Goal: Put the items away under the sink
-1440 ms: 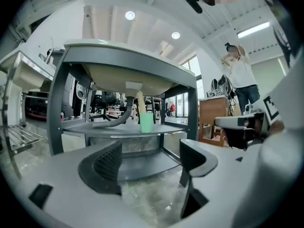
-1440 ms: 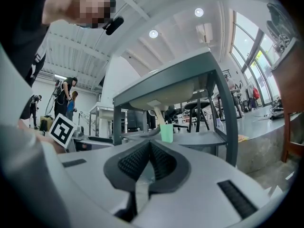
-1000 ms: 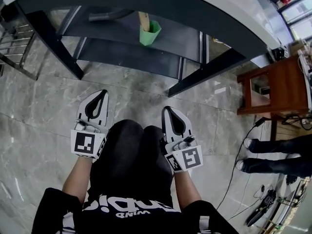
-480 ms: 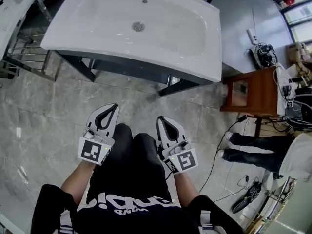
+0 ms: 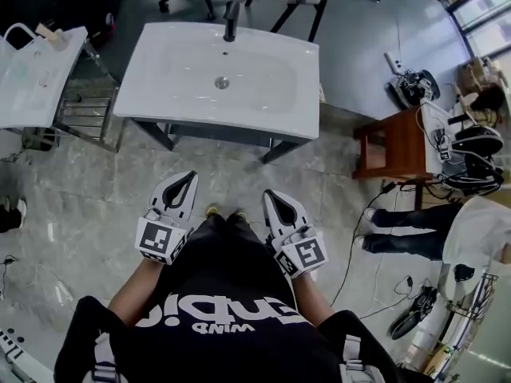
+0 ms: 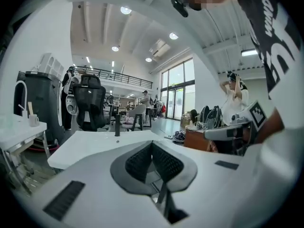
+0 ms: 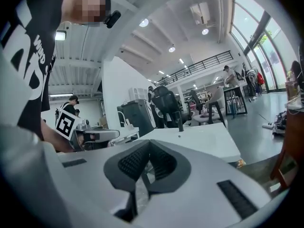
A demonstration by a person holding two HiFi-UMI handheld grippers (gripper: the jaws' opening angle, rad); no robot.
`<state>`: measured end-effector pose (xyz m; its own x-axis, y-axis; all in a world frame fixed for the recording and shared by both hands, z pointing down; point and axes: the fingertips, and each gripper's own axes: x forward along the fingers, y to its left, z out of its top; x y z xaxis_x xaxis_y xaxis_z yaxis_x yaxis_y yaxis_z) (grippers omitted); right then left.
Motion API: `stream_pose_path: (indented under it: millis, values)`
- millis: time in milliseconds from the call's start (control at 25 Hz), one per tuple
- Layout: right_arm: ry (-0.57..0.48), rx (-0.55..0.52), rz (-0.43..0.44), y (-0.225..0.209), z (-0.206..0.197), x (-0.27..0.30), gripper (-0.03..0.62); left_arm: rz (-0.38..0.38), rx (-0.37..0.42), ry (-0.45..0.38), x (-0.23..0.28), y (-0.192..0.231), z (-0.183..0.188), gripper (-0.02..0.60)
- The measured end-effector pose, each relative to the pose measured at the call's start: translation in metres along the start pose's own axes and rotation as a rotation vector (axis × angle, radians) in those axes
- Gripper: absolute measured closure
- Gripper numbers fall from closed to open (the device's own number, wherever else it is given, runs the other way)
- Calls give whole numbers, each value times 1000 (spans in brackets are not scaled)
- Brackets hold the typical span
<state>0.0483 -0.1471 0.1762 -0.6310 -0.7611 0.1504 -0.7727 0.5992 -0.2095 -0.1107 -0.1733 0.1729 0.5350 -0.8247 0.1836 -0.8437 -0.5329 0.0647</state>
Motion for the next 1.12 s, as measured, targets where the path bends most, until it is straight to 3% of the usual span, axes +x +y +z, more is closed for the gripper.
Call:
stream_pose_path:
  millis: [120,560,1120]
  values:
    - [-23,6,-14,-3,17,-9,577,-28,-31,-14,-2,-15,21,561]
    - [-106,-58,-72,-30,59,-14,577,-149,42,-79,18,-41,71,561]
    - [-99,-86,-45,-37,65,-8,576,-108,81,-114,21,-43,81,561]
